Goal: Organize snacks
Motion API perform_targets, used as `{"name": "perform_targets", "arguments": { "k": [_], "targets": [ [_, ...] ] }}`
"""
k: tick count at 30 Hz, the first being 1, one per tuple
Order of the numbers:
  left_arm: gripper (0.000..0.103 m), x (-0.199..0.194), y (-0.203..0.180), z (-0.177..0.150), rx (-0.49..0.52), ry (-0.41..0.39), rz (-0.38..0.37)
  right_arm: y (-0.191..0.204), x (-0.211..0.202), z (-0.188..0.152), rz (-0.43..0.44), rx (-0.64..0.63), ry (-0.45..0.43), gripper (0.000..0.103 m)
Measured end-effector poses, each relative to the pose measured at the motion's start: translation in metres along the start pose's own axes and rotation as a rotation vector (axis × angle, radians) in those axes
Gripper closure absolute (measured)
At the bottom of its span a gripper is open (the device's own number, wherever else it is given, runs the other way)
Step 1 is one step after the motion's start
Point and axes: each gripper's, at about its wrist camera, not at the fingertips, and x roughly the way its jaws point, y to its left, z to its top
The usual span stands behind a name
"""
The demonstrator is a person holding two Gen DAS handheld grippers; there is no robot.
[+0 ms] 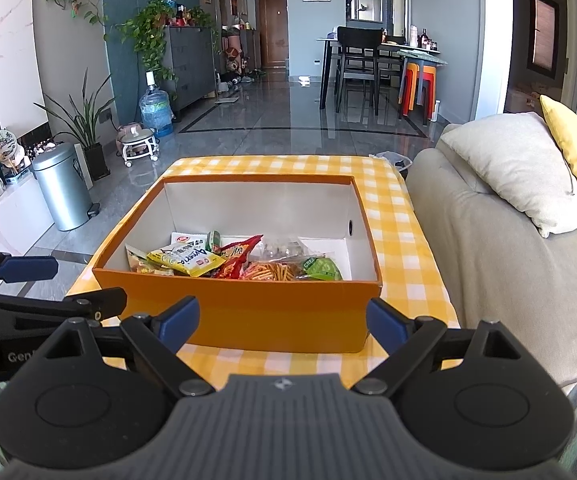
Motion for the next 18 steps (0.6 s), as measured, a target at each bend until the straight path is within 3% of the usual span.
{"name": "perform_targets", "arguments": {
  "k": [18],
  "targets": [
    [0.013, -0.0039, 0.0045, 0.0021, -0.02, -0.01, 0.014, -0.0008, 0.0008, -0.0011, 0.002, -0.009, 0.014, 0.015]
  ]
}}
